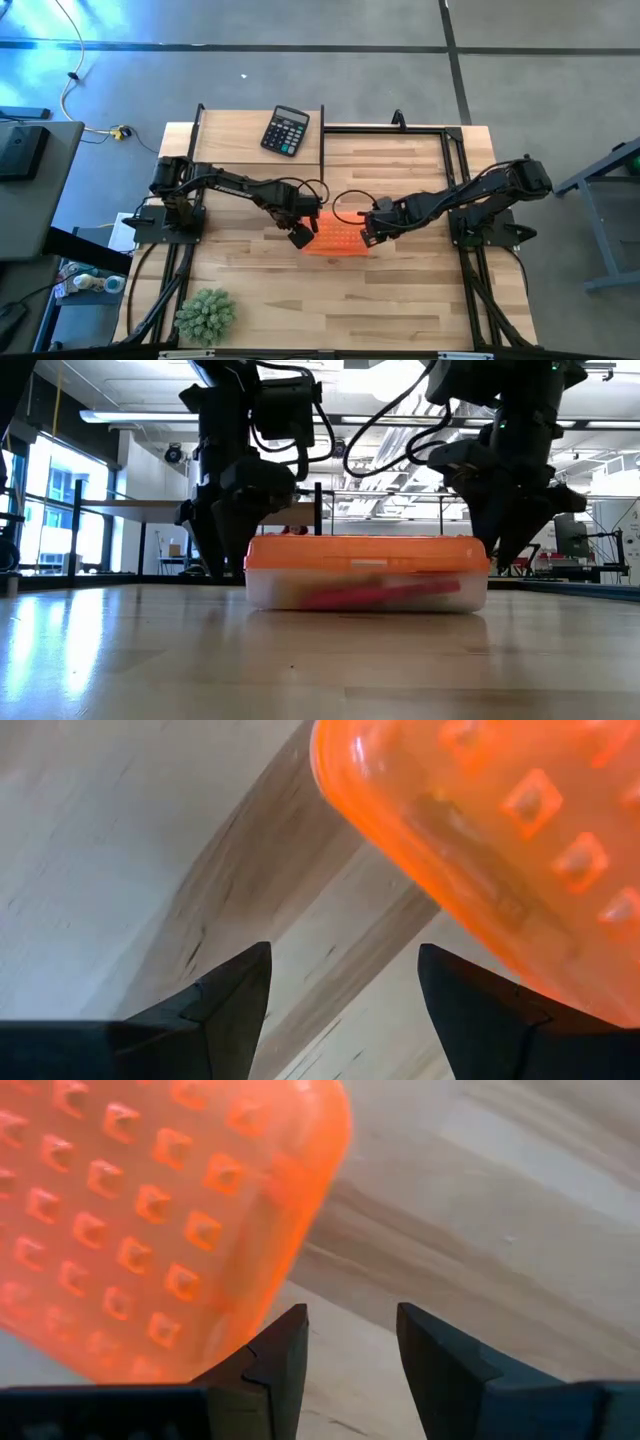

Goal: Pack school essentials
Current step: Close the supply box, then return to Home Position

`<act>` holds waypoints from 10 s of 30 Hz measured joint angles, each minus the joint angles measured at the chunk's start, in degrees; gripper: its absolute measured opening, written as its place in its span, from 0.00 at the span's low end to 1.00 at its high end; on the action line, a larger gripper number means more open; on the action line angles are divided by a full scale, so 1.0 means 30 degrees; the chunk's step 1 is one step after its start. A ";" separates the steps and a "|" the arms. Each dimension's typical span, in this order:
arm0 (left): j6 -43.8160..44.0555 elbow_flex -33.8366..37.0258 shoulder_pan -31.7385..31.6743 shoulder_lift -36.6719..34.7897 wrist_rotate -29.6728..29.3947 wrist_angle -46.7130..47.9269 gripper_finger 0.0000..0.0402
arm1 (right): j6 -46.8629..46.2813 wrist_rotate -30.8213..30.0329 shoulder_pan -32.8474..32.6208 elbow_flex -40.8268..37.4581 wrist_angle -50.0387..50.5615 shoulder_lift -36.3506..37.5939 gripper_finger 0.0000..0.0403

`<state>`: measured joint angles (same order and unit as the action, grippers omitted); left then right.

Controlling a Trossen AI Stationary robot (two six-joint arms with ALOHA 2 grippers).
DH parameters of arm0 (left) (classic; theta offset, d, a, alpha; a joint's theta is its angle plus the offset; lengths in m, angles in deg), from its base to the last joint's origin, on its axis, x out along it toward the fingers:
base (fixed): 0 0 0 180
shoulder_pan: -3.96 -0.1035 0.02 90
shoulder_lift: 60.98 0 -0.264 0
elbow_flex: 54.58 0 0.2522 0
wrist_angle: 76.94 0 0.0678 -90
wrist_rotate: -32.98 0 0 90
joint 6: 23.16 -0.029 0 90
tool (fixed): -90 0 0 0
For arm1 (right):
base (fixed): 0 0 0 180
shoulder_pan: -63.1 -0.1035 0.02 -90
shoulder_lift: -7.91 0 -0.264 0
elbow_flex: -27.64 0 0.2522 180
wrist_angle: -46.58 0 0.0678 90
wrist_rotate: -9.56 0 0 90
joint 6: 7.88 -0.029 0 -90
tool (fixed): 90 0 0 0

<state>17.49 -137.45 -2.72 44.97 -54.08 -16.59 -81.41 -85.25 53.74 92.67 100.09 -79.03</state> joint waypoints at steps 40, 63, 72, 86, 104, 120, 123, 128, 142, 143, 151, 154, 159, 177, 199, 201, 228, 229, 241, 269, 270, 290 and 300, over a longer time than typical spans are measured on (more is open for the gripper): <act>-0.4628 -0.1464 0.2244 -0.6832 -0.2644 -0.5131 0.02 | 0.5085 -0.3182 -0.0487 0.5363 -0.0732 0.0593 0.00; -0.4788 -0.1450 0.2280 -0.2741 -0.1916 -0.4107 0.00 | 0.2406 -0.1169 -0.1435 0.5326 -0.0418 -0.1861 0.00; -0.4912 -0.1450 0.2288 -0.2337 -0.1815 -0.4045 0.00 | 0.2009 -0.0435 -0.1435 0.5333 -0.0190 -0.2257 0.00; -0.5131 -0.1444 0.2180 -0.0878 -0.1035 -0.4053 0.00 | 0.2022 -0.0595 -0.1384 0.5333 0.0308 -0.2588 0.00; -0.5116 -0.1457 0.2222 -0.0254 -0.1127 -0.4176 0.00 | 0.1949 -0.0340 -0.1183 0.5326 0.0449 -0.3537 0.00; -0.5174 -0.1518 0.2084 0.0490 -0.0762 -0.4323 0.00 | 0.1637 0.0436 -0.0729 0.4262 -0.0654 -0.3700 0.00; -0.5203 -0.1537 0.2098 0.0686 -0.0776 -0.4381 0.00 | 0.1637 0.0427 -0.0736 0.4255 -0.0557 -0.3700 0.00; -0.5133 -0.1489 0.2094 0.0412 -0.0743 -0.4555 0.00 | 0.1586 0.0409 -0.0736 0.4240 -0.0571 -0.3708 0.00; -0.5131 -0.1406 0.2055 -0.0355 -0.0030 -0.3919 0.00 | 0.1645 -0.1157 -0.0905 0.4101 -0.0524 -0.2411 0.00; -0.5178 -0.1406 0.2055 -0.0396 0.0244 -0.3877 0.00 | 0.1646 -0.1231 -0.0896 0.4102 -0.0665 -0.2251 0.00; -0.6146 -0.1406 0.1781 -0.2265 0.0331 -0.3150 0.00 | 0.1302 -0.1940 -0.0918 0.4124 -0.0919 -0.0982 0.00; -0.6397 -0.1406 0.1560 -0.3000 0.0211 -0.2707 0.00 | 0.1295 -0.2319 -0.0918 0.4153 -0.1035 -0.0745 0.00; -0.5869 -0.1443 0.1466 -0.3685 0.0416 -0.1514 0.00 | 0.0924 -0.3558 -0.0817 0.4175 -0.0607 -0.0799 0.00; -0.1157 0.2089 0.4386 -0.3802 -0.0773 -0.0767 0.00 | 0.4610 -0.4178 0.3933 0.4199 -0.1594 -0.1160 0.00; -0.0605 0.2761 0.2571 -0.3102 -0.1275 -0.2566 0.00 | 0.5114 -0.1150 0.4044 0.4211 -0.1749 -0.3416 0.00; -0.0611 0.2761 0.2337 -0.3102 -0.1275 -0.2609 0.00 | 0.5090 -0.1141 0.3936 0.4211 -0.1664 -0.3416 0.00; -0.2124 0.2761 -0.0037 -0.3124 -0.1202 -0.3654 0.00 | 0.2099 -0.1035 0.2852 0.4211 -0.0992 -0.3409 0.00; -0.2133 0.2761 -0.0084 -0.3124 -0.1202 -0.3651 0.00 | 0.2026 -0.1032 0.2841 0.4211 -0.0968 -0.3409 0.00; -0.4134 0.2725 -0.1191 -0.3834 0.0625 -0.3167 0.00 | 0.2302 -0.2002 0.2863 0.4211 -0.0009 -0.2367 0.00; -0.7304 0.4863 -0.0995 -1.5047 0.0674 -0.4997 0.00 | 0.8741 -0.3087 0.2592 0.4211 -0.3769 0.5484 0.00; -0.7114 0.5636 -0.0968 -1.5653 0.0859 -0.5517 0.00 | 0.8749 -0.3116 0.2533 0.4211 -0.3776 0.5643 0.00; -0.6114 1.6120 0.0760 -2.8715 -0.0144 -1.1300 0.00 | 1.0526 -0.4849 0.1996 0.4211 -0.5006 0.7333 0.00; -0.5809 1.8602 0.1129 -3.2895 -0.0218 -1.2620 0.00 | 1.1586 -0.4922 0.2360 0.4211 -0.4874 0.8723 0.00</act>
<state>0.06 -81.64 0.67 -53.71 -54.74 -54.45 -46.65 -100.01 60.82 105.30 85.47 -52.86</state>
